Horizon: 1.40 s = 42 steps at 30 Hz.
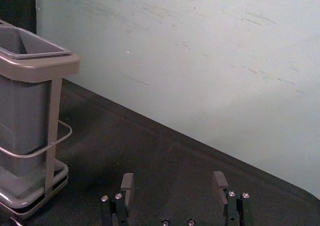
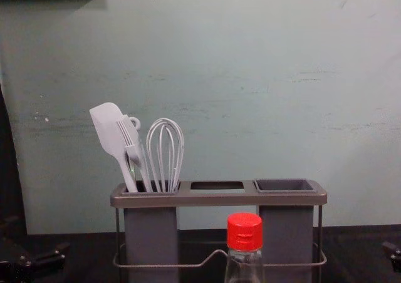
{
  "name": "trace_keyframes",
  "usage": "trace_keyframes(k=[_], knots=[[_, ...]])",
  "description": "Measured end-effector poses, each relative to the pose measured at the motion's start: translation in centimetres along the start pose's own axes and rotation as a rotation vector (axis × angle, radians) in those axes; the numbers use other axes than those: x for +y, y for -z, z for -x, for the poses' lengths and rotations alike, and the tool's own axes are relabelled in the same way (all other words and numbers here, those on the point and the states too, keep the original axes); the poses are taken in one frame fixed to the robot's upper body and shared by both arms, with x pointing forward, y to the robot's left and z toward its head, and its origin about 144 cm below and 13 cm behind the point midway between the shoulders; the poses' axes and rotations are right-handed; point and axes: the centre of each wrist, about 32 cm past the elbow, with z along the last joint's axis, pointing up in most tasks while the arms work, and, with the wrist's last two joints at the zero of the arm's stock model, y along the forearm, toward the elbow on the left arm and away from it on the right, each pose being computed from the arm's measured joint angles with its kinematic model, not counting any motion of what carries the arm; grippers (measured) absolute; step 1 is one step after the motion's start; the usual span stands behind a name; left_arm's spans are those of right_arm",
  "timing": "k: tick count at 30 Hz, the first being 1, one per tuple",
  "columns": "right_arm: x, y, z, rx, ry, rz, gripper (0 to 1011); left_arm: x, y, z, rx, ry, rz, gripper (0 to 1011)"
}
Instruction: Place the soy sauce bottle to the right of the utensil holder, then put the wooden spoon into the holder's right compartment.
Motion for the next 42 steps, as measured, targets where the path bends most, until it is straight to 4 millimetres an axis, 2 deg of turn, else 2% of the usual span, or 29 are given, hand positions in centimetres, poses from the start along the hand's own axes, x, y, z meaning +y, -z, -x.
trace_keyframes(k=[37,39,42], knots=[[0.0,0.0,0.0,0.0,0.0,0.0,1003,0.0,0.0,0.0,0.0,0.0,0.0,1000],[-0.3,0.0,0.0,-0.001,0.003,-0.002,1003,0.0,0.0,0.0,0.0,0.0,0.0,1000],[-1.8,0.3,0.4,0.007,0.019,-0.017,1003,0.0,0.0,0.0,0.0,0.0,0.0,1000]])
